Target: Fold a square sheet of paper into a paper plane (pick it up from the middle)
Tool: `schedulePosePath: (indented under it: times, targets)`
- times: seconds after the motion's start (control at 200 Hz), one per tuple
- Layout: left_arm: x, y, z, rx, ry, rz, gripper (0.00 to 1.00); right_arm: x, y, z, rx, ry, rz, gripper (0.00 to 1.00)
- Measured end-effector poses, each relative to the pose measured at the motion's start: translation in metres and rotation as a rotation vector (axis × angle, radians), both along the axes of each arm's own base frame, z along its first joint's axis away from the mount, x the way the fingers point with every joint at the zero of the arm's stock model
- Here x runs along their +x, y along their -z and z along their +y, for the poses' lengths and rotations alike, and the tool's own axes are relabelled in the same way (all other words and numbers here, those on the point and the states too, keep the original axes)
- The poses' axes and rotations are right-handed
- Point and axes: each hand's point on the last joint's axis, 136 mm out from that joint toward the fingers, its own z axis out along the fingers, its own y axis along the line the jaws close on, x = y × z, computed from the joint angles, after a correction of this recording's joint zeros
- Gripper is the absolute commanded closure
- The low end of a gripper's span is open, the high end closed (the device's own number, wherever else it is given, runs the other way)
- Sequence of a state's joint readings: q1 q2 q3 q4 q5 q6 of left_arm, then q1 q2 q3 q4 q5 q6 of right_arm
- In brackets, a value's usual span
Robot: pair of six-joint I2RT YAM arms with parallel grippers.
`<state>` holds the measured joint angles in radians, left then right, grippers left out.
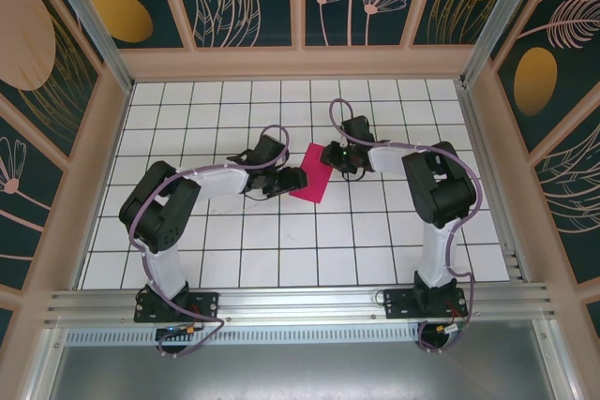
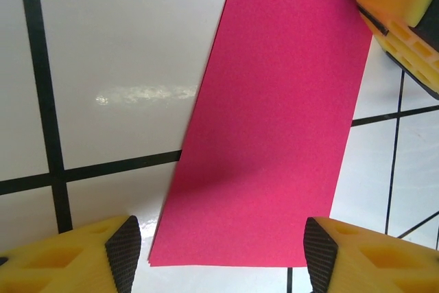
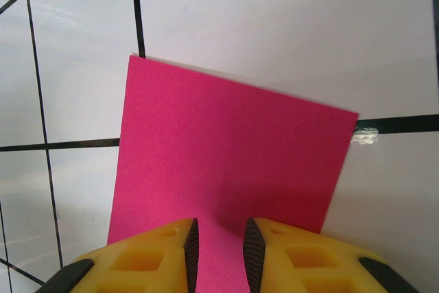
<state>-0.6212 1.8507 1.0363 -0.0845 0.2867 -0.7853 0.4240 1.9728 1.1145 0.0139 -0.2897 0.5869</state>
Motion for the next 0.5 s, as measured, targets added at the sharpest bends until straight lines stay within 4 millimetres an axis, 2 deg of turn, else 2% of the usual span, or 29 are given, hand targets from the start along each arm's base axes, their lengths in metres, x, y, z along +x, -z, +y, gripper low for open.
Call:
schedulePosePath:
  times: [0.5]
  targets:
    - [-0.0034, 0.0017, -0.0053, 0.008, 0.032, 0.013, 0.35, 0.0002, 0.0011, -0.0019, 0.017, 0.006, 0.002, 0.73]
